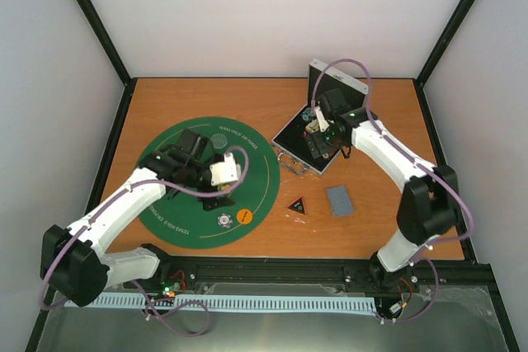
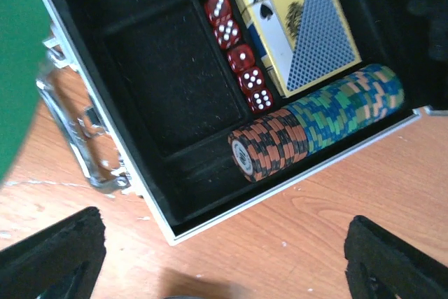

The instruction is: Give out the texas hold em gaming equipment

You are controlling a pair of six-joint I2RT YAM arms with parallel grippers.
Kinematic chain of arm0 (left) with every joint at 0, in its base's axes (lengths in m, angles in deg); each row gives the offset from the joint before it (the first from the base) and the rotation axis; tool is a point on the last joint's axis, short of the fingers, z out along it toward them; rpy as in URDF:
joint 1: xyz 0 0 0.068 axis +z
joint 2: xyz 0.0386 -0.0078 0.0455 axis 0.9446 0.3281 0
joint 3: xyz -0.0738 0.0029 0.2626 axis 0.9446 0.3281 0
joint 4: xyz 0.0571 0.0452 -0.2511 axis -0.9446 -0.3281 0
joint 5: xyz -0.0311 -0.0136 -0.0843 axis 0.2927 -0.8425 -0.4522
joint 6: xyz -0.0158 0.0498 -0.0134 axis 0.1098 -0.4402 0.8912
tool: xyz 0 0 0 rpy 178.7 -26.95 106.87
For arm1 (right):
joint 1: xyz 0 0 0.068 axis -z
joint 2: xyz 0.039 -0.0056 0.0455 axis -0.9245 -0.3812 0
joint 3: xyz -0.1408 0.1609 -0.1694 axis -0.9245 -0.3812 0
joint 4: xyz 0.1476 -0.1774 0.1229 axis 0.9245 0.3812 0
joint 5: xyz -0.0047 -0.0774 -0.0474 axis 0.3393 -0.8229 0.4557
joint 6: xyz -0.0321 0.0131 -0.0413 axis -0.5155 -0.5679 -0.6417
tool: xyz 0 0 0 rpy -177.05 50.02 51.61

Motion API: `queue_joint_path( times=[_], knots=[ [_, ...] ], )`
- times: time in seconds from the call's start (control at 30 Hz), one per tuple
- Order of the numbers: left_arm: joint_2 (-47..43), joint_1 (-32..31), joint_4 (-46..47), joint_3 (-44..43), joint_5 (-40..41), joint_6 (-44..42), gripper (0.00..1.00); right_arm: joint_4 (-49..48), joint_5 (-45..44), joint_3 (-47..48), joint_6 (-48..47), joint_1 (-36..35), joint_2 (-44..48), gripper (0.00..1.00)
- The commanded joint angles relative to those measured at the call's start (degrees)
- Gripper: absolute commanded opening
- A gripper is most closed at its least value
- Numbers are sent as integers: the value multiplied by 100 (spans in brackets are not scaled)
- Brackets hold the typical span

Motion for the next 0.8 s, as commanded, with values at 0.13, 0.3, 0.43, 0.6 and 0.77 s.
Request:
queue_joint_path(
  times=[0.13, 0.3, 0.43, 0.6, 0.77],
  knots=[
    [407, 1372, 269, -817, 82, 1274, 100, 253, -725, 671, -892, 164, -1180, 76],
    [401, 1907, 497, -680, -90, 1391, 100, 383, -820, 840, -924, 177, -1693, 69],
    [278, 2101, 591, -535, -238, 1400, 100, 318, -739, 863, -925, 177, -1908, 66],
    [392, 2157, 599, -480, -312, 1417, 100, 226, -708, 804, -939, 178, -2039, 63],
    [535, 2157, 659, -486, -250, 1449, 100, 112, -936, 736, -1126, 179, -2254, 61]
  ],
)
